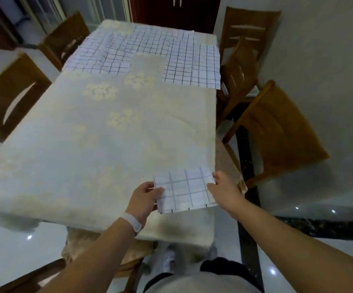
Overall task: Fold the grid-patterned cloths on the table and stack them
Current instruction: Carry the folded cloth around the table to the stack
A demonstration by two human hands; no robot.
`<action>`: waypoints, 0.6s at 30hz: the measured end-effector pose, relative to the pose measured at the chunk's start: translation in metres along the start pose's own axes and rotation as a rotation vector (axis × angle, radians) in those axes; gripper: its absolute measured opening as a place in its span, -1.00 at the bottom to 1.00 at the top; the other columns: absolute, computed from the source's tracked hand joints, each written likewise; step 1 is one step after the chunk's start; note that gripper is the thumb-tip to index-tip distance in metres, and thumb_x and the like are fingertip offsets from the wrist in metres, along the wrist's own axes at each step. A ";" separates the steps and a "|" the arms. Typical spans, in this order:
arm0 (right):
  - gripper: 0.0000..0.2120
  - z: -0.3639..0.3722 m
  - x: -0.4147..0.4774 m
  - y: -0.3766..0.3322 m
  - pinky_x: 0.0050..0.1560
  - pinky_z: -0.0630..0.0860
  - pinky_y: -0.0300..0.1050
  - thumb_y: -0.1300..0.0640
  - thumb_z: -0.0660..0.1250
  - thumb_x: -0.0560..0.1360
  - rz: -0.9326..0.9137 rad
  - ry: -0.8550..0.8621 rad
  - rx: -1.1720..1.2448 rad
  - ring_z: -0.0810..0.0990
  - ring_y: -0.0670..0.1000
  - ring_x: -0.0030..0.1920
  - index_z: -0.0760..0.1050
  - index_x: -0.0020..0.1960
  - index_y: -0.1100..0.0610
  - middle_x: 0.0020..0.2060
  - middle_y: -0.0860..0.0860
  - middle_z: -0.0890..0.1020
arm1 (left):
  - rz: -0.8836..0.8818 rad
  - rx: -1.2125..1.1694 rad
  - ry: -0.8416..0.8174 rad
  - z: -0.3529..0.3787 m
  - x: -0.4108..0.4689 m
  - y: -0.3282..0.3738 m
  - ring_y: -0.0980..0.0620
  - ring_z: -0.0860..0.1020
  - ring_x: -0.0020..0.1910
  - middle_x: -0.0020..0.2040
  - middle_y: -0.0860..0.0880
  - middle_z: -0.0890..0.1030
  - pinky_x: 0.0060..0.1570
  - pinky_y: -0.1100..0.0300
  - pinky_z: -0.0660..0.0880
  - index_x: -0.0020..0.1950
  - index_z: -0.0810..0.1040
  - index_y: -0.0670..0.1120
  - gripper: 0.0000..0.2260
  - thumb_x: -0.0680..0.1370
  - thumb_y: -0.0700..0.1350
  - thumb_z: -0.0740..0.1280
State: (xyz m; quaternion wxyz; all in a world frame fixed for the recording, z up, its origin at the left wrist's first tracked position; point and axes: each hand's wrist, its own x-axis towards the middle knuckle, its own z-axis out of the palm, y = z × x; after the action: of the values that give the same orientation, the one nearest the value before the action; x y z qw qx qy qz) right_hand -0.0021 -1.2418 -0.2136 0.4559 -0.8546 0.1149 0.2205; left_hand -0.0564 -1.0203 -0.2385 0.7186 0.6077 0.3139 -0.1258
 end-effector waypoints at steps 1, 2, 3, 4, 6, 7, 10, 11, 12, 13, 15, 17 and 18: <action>-0.80 0.003 0.005 0.000 0.06 0.56 0.03 0.20 0.24 0.55 0.005 -0.015 -0.037 0.59 0.03 0.00 0.44 0.16 0.06 0.01 0.01 0.59 | -0.006 -0.002 0.023 -0.002 0.002 -0.002 -0.16 0.65 -0.16 -0.09 -0.17 0.66 -0.22 0.00 0.60 0.03 0.56 -0.20 -0.92 0.55 -0.27 0.31; -0.81 0.006 0.010 0.000 0.05 0.55 0.01 0.20 0.25 0.55 0.006 -0.025 -0.063 0.58 0.04 -0.01 0.45 0.15 0.08 0.00 0.02 0.59 | -0.011 -0.007 0.048 -0.004 0.005 -0.003 -0.17 0.65 -0.14 -0.07 -0.18 0.67 -0.16 -0.04 0.61 0.03 0.56 -0.20 -0.92 0.56 -0.26 0.31; -0.83 0.009 0.016 0.001 0.02 0.53 -0.02 0.21 0.26 0.54 0.006 -0.038 -0.077 0.58 0.05 -0.02 0.45 0.13 0.09 -0.01 0.04 0.59 | -0.016 -0.010 0.079 -0.006 0.009 -0.006 -0.17 0.65 -0.12 -0.07 -0.18 0.67 -0.11 -0.07 0.61 0.02 0.57 -0.20 -0.92 0.56 -0.25 0.32; -0.84 0.012 0.022 0.004 -0.01 0.52 -0.04 0.22 0.27 0.53 0.005 -0.051 -0.081 0.59 0.07 -0.03 0.45 0.10 0.10 -0.02 0.06 0.59 | -0.016 -0.007 0.106 -0.007 0.013 -0.007 -0.17 0.65 -0.10 -0.07 -0.17 0.67 -0.07 -0.09 0.61 0.01 0.58 -0.19 -0.92 0.56 -0.24 0.32; -0.86 0.018 0.033 0.011 -0.07 0.51 -0.07 0.23 0.28 0.52 0.011 -0.088 -0.120 0.60 0.10 -0.06 0.46 0.08 0.15 -0.07 0.09 0.60 | -0.007 0.033 0.162 -0.009 0.022 -0.011 -0.17 0.64 -0.07 -0.07 -0.14 0.68 -0.02 -0.13 0.60 -0.02 0.61 -0.14 -0.93 0.54 -0.21 0.36; -0.85 0.020 0.039 0.016 -0.11 0.50 -0.08 0.22 0.29 0.51 0.016 -0.108 -0.151 0.59 0.09 -0.10 0.46 0.08 0.17 -0.11 0.08 0.59 | -0.003 0.066 0.190 -0.009 0.026 -0.012 -0.17 0.64 -0.06 -0.08 -0.12 0.68 -0.01 -0.13 0.60 -0.05 0.63 -0.11 -0.94 0.51 -0.20 0.38; -0.92 0.022 0.052 0.031 -0.24 0.36 -0.12 0.21 0.30 0.51 0.033 -0.175 -0.233 0.47 0.01 -0.27 0.44 0.00 0.16 -0.27 0.03 0.49 | -0.009 0.142 0.268 -0.006 0.039 -0.016 -0.15 0.64 -0.07 -0.13 -0.08 0.68 -0.03 -0.05 0.58 -0.10 0.63 -0.05 -0.94 0.45 -0.15 0.43; -0.94 0.022 0.055 0.034 -0.24 0.32 -0.12 0.22 0.29 0.51 0.038 -0.199 -0.246 0.41 -0.02 -0.30 0.41 -0.06 0.14 -0.30 0.01 0.44 | -0.018 0.176 0.293 -0.004 0.044 -0.017 -0.12 0.63 -0.09 -0.14 -0.06 0.67 -0.05 -0.01 0.57 -0.09 0.63 -0.05 -0.92 0.43 -0.14 0.44; -0.91 0.022 0.058 0.036 -0.23 0.31 -0.13 0.23 0.29 0.50 0.036 -0.219 -0.248 0.38 -0.03 -0.32 0.38 -0.12 0.12 -0.32 0.00 0.41 | -0.021 0.214 0.316 -0.001 0.048 -0.017 -0.09 0.62 -0.12 -0.16 -0.05 0.66 -0.07 0.03 0.55 -0.08 0.62 -0.06 -0.90 0.42 -0.14 0.44; -0.87 0.022 0.062 0.038 -0.24 0.30 -0.13 0.23 0.29 0.49 0.040 -0.229 -0.262 0.38 -0.02 -0.31 0.34 -0.16 0.11 -0.32 -0.01 0.39 | -0.029 0.252 0.337 0.002 0.053 -0.018 -0.07 0.60 -0.15 -0.18 -0.04 0.64 -0.08 0.05 0.55 -0.07 0.61 -0.07 -0.90 0.43 -0.15 0.44; -0.79 0.022 0.068 0.042 -0.30 0.27 -0.13 0.23 0.31 0.48 0.037 -0.228 -0.290 0.39 0.02 -0.29 0.29 -0.24 0.09 -0.34 -0.01 0.38 | -0.038 0.314 0.357 0.007 0.061 -0.017 -0.03 0.57 -0.20 -0.22 -0.02 0.62 -0.10 0.07 0.54 -0.08 0.59 -0.06 -0.91 0.45 -0.18 0.43; -0.73 0.023 0.073 0.044 -0.35 0.25 -0.14 0.22 0.32 0.48 0.036 -0.221 -0.315 0.40 0.02 -0.30 0.27 -0.28 0.07 -0.37 -0.02 0.38 | -0.036 0.369 0.365 0.011 0.070 -0.016 -0.02 0.57 -0.22 -0.23 -0.02 0.61 -0.16 0.11 0.53 -0.09 0.59 -0.04 -0.91 0.45 -0.19 0.43; -0.74 0.024 0.076 0.045 -0.35 0.26 -0.15 0.22 0.32 0.47 0.038 -0.222 -0.315 0.42 0.03 -0.29 0.28 -0.29 0.07 -0.38 -0.02 0.39 | -0.035 0.400 0.366 0.012 0.074 -0.016 -0.01 0.56 -0.23 -0.24 0.00 0.60 -0.22 0.18 0.51 -0.08 0.59 -0.05 -0.92 0.45 -0.18 0.42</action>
State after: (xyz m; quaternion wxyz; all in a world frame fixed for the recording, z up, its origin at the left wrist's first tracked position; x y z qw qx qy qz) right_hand 0.0401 -1.2472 -0.2947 0.3223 -0.8835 0.0441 0.3371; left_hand -0.0048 -1.0211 -0.2955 0.5135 0.7445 0.4179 -0.0859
